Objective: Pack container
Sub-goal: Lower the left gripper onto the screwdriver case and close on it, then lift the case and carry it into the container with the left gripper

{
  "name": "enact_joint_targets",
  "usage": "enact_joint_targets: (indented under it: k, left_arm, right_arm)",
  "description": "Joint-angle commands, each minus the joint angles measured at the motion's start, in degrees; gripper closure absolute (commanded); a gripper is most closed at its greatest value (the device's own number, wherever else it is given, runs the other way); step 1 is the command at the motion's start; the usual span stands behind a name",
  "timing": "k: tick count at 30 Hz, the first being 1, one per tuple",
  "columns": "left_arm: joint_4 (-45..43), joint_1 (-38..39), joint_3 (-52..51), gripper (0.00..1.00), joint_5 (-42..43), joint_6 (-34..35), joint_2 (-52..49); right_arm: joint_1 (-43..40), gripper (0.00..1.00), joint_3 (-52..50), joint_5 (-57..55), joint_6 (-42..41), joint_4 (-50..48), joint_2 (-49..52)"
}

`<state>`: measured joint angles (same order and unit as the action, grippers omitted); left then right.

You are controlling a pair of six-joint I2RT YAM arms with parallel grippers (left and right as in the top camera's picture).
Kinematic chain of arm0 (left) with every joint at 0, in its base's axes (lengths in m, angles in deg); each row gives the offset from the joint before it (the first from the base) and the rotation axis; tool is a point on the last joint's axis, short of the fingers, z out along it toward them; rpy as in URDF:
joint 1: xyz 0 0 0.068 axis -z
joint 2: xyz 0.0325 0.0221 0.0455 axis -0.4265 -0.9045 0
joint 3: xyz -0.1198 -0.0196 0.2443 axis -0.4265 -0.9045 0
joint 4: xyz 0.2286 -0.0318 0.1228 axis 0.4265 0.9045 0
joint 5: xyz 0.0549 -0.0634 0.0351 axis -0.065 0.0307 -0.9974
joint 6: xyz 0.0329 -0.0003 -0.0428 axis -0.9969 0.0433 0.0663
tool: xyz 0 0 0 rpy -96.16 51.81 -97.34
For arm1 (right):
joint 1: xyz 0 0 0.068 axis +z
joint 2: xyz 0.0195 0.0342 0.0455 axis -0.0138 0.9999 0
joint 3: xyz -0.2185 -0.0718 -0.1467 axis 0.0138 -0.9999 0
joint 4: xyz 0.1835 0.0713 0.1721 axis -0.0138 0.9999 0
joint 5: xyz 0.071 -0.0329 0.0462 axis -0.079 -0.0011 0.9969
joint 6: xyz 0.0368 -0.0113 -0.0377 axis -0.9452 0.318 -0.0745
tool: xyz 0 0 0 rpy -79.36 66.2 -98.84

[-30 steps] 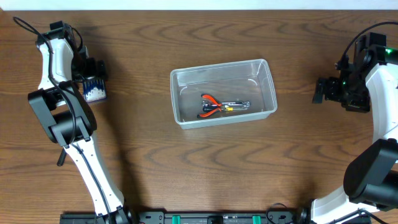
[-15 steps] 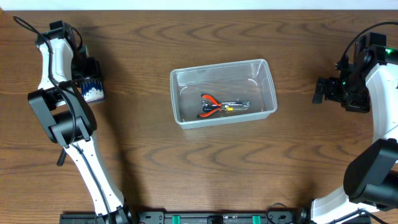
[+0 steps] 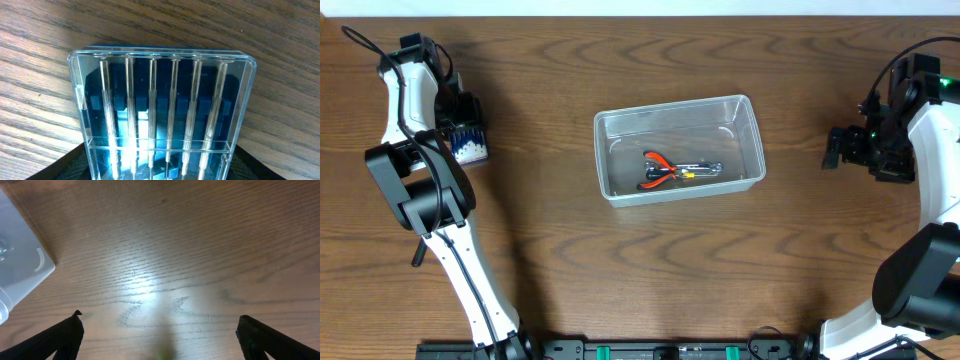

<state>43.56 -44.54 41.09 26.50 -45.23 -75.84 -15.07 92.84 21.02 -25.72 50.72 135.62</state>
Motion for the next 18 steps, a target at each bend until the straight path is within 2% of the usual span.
enact_joint_targets:
  k: [1, 6, 11, 18]
  left_arm:
    - [0.92, -0.24, -0.72, 0.39, -0.35, 0.28, -2.08]
    - [0.90, -0.24, -0.70, 0.44, -0.37, 0.28, -1.68]
    - [0.94, -0.13, -0.59, 0.56, -0.35, 0.33, 0.24]
    - [2.71, 2.56, -0.52, 0.87, 0.31, 1.97, 9.53]
  right_arm:
    - [0.44, 0.01, -0.28, -0.17, 0.87, 0.22, 0.15]
    - [0.44, 0.01, -0.28, -0.17, 0.87, 0.50, 0.15]
    - [0.44, 0.01, -0.28, -0.17, 0.87, 0.48, 0.15]
    - [0.44, 0.01, -0.28, -1.73, 1.29, 0.68, 0.15]
